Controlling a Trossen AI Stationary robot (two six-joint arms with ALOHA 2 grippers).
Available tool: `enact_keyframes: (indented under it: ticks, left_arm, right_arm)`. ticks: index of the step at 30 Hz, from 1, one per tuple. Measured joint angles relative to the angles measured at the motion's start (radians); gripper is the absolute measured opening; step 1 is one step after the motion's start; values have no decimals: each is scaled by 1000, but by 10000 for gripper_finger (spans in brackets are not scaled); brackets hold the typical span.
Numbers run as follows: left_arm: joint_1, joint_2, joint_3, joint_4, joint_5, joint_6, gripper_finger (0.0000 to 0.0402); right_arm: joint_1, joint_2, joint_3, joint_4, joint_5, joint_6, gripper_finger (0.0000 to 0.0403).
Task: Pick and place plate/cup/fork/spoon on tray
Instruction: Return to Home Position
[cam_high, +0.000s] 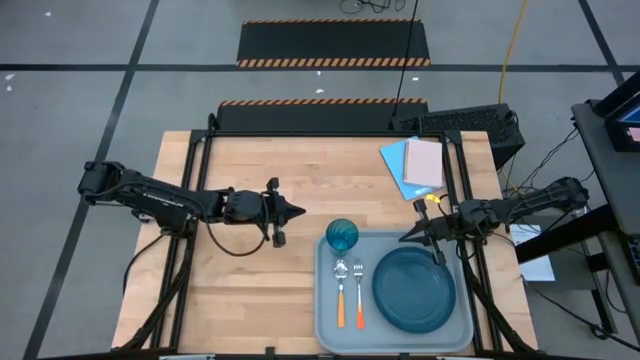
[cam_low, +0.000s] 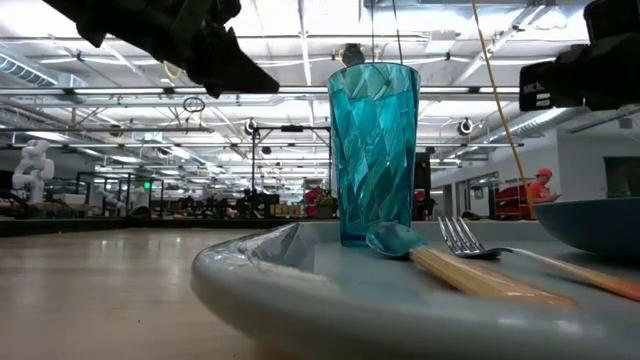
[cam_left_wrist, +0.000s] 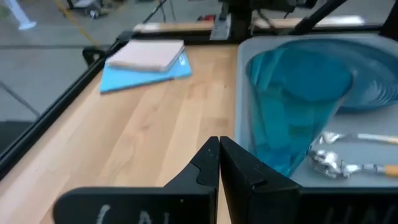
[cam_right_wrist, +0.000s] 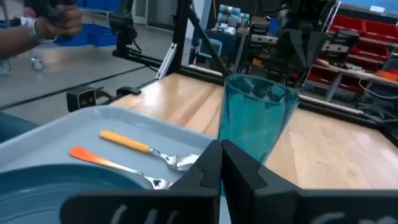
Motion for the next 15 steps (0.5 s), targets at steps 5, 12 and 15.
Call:
enact_keyframes:
  ticks: [5,12,15]
  left_arm:
    - [-5,-56,-6,-33,-21,-8,17]
    - [-3,-153,-191,138,-36,-27,16]
    - [9,-213,-280,191,-37,-46,16]
  right_arm:
    - [-10,-30,0,-27,-1,4,0]
    - [-10,-41,-15,-29,19,9,0]
    - [-10,-41,-15,-31,29,8,0]
